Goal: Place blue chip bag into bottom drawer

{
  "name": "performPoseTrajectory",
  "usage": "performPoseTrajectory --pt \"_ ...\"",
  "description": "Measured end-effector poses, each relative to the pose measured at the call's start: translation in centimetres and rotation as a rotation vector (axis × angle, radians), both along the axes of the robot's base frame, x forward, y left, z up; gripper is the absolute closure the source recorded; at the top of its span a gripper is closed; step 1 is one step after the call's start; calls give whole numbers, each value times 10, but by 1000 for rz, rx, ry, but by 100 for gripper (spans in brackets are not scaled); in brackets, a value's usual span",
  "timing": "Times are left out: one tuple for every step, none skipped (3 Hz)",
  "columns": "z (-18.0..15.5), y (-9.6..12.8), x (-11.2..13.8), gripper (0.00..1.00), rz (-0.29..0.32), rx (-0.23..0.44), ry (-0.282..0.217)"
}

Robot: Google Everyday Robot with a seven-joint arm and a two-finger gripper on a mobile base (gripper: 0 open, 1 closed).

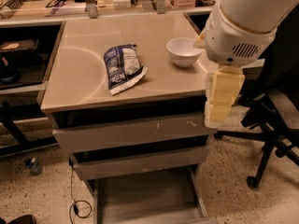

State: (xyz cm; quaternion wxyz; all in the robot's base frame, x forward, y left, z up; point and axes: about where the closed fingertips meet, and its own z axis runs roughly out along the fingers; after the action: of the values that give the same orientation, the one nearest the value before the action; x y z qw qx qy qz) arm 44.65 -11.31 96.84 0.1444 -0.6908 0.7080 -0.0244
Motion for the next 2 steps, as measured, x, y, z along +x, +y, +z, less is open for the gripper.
performPoseTrajectory --pt "0 10 39 0 -23 2 -10" --pt "-1 27 90 0 -26 -8 -14"
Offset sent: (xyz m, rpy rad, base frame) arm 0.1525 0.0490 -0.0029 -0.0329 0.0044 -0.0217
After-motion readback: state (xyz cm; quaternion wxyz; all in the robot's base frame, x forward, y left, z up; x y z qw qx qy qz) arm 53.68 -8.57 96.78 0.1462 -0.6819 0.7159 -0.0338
